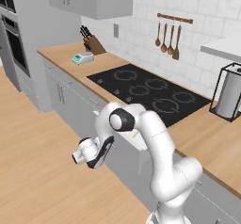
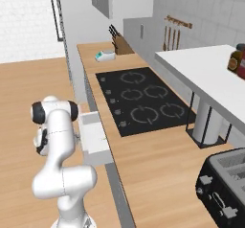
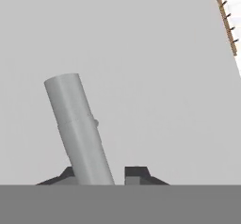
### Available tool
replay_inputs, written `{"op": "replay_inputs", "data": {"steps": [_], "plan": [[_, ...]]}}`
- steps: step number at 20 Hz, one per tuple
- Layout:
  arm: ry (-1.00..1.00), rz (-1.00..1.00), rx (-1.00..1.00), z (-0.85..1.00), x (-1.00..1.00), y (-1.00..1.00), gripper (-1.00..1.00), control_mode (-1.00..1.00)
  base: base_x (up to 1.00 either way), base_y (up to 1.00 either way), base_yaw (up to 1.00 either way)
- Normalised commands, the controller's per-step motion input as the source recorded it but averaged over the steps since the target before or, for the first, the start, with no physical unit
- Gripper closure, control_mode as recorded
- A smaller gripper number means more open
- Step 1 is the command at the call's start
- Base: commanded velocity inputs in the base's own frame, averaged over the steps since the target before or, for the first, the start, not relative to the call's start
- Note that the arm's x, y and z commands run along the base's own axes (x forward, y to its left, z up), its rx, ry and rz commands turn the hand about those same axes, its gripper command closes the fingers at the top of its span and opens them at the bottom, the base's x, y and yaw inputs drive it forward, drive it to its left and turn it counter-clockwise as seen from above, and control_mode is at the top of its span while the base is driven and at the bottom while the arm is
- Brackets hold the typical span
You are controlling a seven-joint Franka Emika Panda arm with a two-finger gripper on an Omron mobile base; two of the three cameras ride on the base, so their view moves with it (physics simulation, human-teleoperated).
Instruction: Take a straw from the drawer in front and place it inside the glass cup on the dining counter.
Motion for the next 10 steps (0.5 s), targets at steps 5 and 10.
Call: {"op": "replay_inputs", "data": {"steps": [5,10], "plan": [[0.0,0.0,0.0,0.06,-0.42,1.0,1.0,-1.0,0.0,0.0,0.0],[0.0,0.0,-0.01,0.03,-0.33,1.0,1.0,-1.0,0.0,0.0,0.0]]}}
